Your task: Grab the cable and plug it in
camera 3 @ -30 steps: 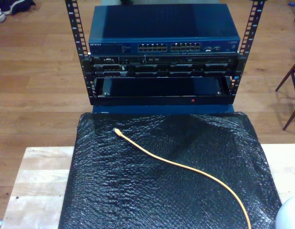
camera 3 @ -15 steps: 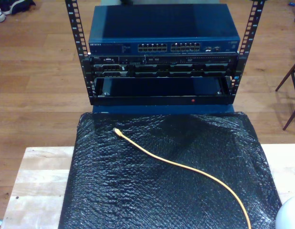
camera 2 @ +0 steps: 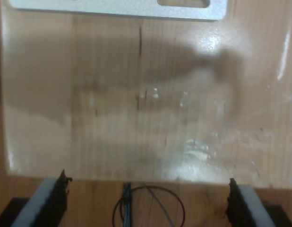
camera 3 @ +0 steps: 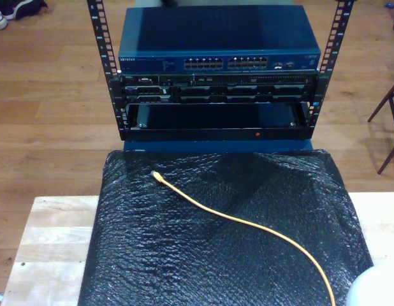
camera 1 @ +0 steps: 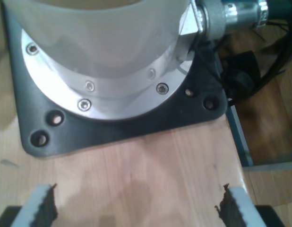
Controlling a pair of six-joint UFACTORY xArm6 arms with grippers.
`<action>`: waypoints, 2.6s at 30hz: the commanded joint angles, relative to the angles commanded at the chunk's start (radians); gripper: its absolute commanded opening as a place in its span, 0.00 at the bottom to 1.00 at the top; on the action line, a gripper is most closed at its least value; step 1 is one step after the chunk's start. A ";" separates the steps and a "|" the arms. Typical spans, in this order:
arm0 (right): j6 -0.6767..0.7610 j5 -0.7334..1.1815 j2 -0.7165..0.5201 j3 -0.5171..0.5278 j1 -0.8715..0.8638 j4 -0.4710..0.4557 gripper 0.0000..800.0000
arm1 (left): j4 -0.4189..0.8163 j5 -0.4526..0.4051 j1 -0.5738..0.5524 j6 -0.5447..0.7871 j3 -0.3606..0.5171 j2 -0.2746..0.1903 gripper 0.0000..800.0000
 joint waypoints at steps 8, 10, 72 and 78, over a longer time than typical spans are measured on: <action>0.080 0.057 0.000 -0.063 0.005 0.008 1.00 | 0.002 0.063 -0.002 -0.035 -0.051 -0.014 1.00; 0.097 0.057 0.002 -0.083 0.009 0.009 1.00 | 0.002 0.089 -0.003 -0.037 -0.084 -0.015 1.00; 1.214 0.700 0.233 -0.919 0.574 0.612 1.00 | -0.356 0.287 -0.580 -0.830 -0.433 0.150 1.00; 1.313 0.703 0.232 -0.944 0.674 0.628 1.00 | -0.373 0.293 -0.586 -0.884 -0.433 0.138 1.00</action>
